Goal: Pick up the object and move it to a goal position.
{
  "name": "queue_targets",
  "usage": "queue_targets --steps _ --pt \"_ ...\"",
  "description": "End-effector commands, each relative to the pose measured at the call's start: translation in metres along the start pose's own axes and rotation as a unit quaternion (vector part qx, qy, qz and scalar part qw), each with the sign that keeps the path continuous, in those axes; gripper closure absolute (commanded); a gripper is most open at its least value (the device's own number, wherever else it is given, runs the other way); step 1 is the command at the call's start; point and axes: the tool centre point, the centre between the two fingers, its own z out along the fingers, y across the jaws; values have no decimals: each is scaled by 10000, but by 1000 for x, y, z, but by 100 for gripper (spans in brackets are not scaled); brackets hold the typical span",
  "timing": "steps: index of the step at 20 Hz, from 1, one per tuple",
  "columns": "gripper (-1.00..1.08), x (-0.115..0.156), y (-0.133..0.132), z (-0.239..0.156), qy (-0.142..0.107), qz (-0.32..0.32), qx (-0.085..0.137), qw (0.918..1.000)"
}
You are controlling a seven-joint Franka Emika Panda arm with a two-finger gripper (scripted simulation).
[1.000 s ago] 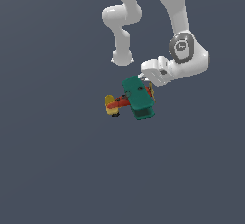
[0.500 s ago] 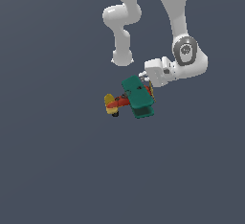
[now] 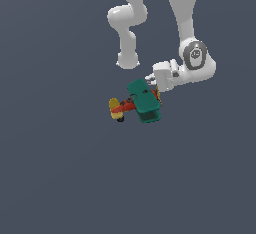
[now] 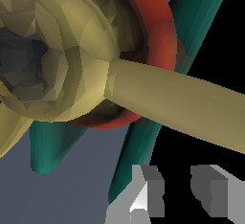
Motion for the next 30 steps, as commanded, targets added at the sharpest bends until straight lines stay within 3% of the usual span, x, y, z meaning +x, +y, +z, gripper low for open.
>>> queue_targets --steps 1,16,30 --pt "-20 -2 -9 19 -130 -70 -138 9998" --pt "-20 -4 -18 8 345 163 -862 9955" --pt "-20 -4 -15 27 386 176 -913 9949"
